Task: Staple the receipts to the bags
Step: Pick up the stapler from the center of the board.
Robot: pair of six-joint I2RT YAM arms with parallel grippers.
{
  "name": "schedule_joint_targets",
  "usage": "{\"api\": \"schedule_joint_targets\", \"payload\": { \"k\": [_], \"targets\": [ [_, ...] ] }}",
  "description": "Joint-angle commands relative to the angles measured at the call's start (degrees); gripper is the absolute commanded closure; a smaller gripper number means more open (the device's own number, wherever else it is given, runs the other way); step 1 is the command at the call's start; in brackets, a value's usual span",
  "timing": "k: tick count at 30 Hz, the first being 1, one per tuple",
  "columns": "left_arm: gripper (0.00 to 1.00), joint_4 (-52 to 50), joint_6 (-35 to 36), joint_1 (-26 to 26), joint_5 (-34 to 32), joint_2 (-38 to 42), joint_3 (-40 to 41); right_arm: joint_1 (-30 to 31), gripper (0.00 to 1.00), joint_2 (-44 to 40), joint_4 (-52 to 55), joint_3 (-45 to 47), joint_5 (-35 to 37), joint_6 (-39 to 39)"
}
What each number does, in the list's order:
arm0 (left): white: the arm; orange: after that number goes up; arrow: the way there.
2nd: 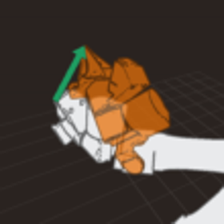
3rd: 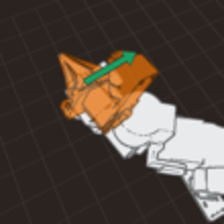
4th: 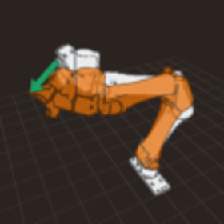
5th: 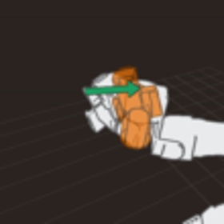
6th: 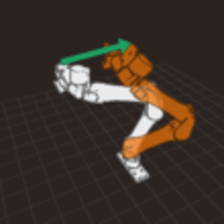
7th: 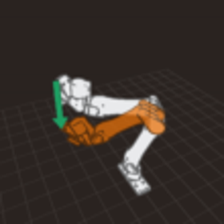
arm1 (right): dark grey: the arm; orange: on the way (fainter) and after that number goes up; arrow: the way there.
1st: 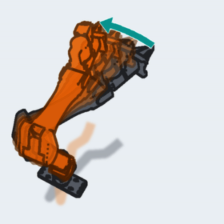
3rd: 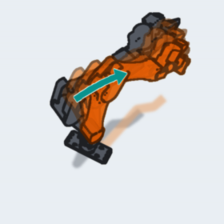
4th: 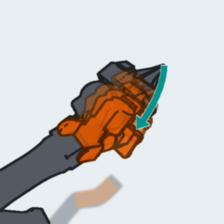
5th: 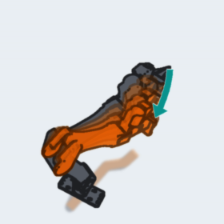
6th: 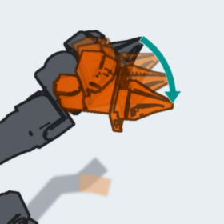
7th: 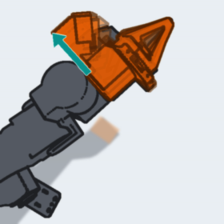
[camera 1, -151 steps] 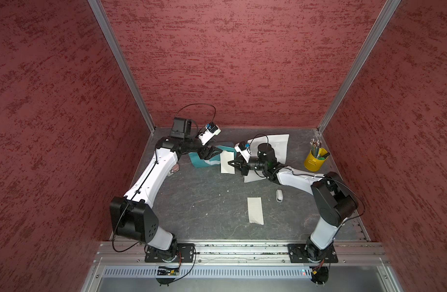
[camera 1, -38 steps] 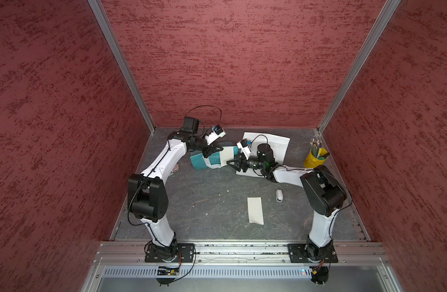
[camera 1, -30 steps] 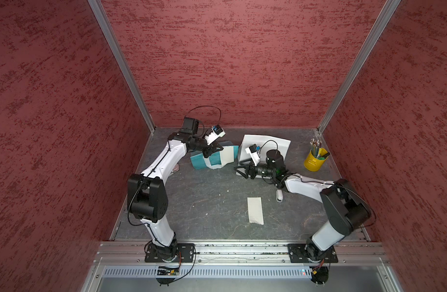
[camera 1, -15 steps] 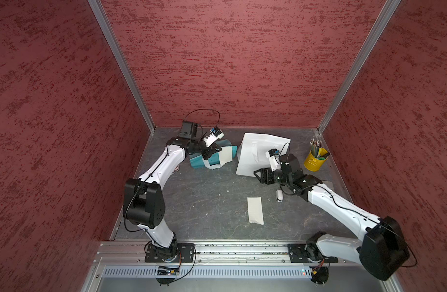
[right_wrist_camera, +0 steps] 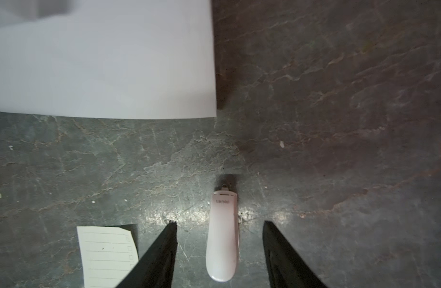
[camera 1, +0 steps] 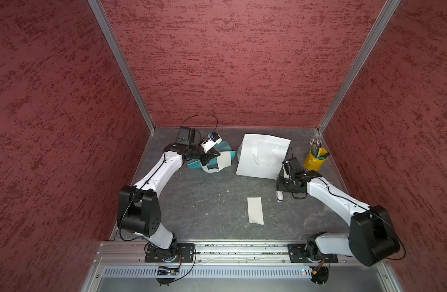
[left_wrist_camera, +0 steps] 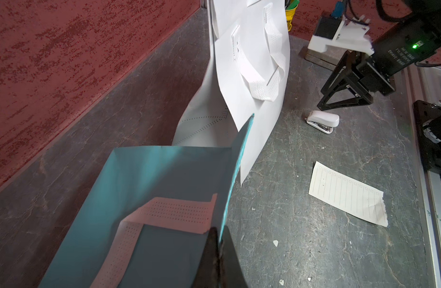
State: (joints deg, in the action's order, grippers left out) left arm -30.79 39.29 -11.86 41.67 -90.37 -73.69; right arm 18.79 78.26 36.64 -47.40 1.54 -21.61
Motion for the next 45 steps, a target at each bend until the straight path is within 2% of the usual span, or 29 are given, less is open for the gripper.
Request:
{"api": "schedule_joint_targets", "payload": {
  "k": [1, 7, 18, 23, 31, 35, 38, 45],
  "targets": [
    [1.0, 0.47, -0.28, 0.09, 0.78, 1.05, 0.7, -0.42, 0.43, 2.38, -1.5, -1.68, -0.64, 1.97],
    [1.0, 1.0, -0.61, -0.19, 0.69, 2.51, 2.37, -0.44, 0.54, 7.88, -0.08, -2.37, 0.99, 0.96],
    [1.0, 0.87, -0.7, -0.45, -0.01, 5.93, 5.39, -0.42, 0.54, 11.02, -3.15, -2.16, -0.47, 1.36],
    [1.0, 0.6, -1.1, -0.92, -0.53, 5.91, 5.18, -0.44, 0.61, 12.74, -2.45, -2.75, -0.88, 2.01],
    [1.0, 0.12, -1.41, -1.56, -1.13, 5.77, 5.14, -0.42, 0.69, 9.89, -3.13, -1.76, 0.23, 1.65],
    [1.0, 0.06, -2.1, -1.89, -1.67, 5.82, 5.22, -0.32, 0.84, 9.05, -3.03, -1.83, 0.31, 1.95],
    [1.0, 0.3, -2.68, -2.45, -2.0, 6.27, 5.73, -0.18, 0.99, 5.99, -4.15, -1.56, -0.8, 2.66],
    [1.0, 2.39, -5.85, -3.99, -2.11, 7.12, 6.89, 4.6, 1.0, -8.93, -16.95, -0.6, -2.41, 3.42]
  ]
}}
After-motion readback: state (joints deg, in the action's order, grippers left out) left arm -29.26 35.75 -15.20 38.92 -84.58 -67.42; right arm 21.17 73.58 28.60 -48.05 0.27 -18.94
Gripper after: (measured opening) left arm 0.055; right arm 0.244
